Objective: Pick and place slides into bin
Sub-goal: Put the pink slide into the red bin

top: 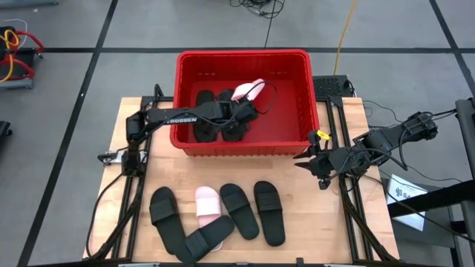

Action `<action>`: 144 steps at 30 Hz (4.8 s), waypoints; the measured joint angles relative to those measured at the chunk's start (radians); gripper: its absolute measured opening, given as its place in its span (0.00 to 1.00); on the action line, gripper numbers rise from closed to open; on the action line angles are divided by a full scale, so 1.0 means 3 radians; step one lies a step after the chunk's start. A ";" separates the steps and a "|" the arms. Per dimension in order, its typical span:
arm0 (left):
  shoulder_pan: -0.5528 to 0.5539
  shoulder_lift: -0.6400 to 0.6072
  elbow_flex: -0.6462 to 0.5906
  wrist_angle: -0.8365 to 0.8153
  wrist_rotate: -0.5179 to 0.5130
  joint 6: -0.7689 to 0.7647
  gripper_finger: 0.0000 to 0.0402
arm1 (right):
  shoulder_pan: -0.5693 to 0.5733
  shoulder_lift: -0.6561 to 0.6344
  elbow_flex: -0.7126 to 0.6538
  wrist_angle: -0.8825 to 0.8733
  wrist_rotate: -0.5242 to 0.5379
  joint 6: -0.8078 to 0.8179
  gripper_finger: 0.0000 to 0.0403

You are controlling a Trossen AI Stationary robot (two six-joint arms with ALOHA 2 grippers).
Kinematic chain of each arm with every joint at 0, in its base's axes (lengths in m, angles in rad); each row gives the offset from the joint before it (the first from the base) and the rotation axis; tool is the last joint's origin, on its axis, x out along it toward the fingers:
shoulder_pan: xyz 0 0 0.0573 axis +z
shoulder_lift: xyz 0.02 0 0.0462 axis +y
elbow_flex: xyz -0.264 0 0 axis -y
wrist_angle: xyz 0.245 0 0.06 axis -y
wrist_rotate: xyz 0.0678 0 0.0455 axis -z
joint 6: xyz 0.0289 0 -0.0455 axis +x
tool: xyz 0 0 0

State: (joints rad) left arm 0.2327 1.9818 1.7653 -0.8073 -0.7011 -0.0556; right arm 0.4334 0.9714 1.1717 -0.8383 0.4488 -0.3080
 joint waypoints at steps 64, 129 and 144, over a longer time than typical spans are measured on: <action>0.0202 0.0117 -0.0013 -0.0018 0.0632 -0.0195 0.15 | -0.0001 -0.0001 0.0000 -0.0003 0.0003 -0.0072 0.22; 0.1512 -0.0587 0.0390 -0.1210 0.2552 0.1246 0.32 | -0.1029 -0.0003 0.0000 0.0913 0.0932 0.0378 0.22; 0.1093 -0.0073 0.0149 -0.0365 0.2774 0.2174 0.32 | -0.1029 -0.0003 -0.0001 0.1057 0.0932 0.0380 0.22</action>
State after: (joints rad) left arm 0.5606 1.9598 1.8099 -0.9169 0.1310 0.5965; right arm 0.1246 0.9707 1.1715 -0.5213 0.7285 -0.1941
